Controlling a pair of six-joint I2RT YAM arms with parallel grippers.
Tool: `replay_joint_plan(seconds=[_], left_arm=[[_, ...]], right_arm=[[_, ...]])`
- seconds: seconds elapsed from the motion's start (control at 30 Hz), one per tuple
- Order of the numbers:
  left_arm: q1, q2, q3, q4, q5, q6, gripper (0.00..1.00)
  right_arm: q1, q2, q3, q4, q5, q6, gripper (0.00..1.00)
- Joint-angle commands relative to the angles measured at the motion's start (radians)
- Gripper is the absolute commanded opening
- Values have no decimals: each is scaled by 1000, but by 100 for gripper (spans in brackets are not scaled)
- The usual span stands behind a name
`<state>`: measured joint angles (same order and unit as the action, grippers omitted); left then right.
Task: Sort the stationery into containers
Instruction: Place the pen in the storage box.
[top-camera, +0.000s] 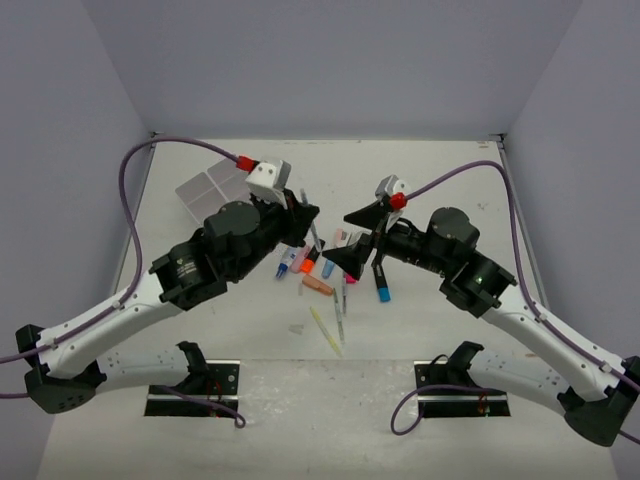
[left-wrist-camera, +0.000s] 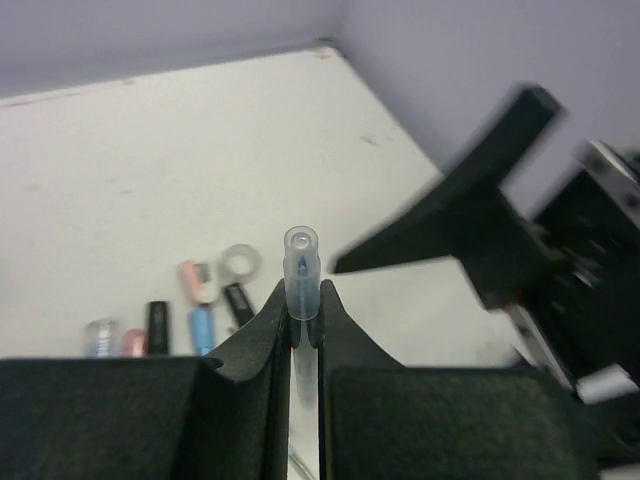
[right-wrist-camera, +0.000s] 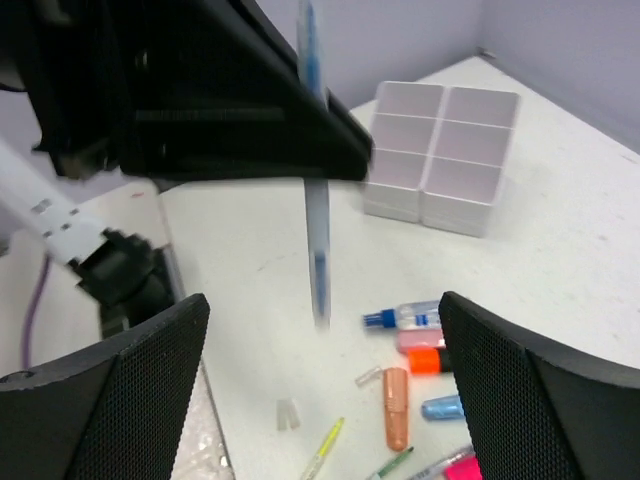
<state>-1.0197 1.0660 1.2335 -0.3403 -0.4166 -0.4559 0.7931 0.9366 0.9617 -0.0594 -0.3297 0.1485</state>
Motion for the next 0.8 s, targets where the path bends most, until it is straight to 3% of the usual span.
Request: replay_joint_plan(seconds=[0.0,0.1,0.17,0.27,0.37,0.57,0.77], left_arm=[[221,87,102,-189,-375,-116,0],[430,130,95,-143,-450,-152,0],[509,153,78,-83,-522,-162,0],[707,241,87,15,-512,-182,0],[835,327,98,112,-475,-177,0],[931,471,104,251,-382,-128,0],[937,483,25,337,-357,-122,0]], right_arm=[[-7,-76,-108,27,316,83,99],[-10,-152,-235,68,417,132,99],[-14,-188,-278,113,422,156,99],[-18,-200,-322,135,414,165,99],[-20,-205,-345,143,405,168,99],[-25,-198,-368,172,379,166,99],[-29,-194,-362,174,362,164,99]])
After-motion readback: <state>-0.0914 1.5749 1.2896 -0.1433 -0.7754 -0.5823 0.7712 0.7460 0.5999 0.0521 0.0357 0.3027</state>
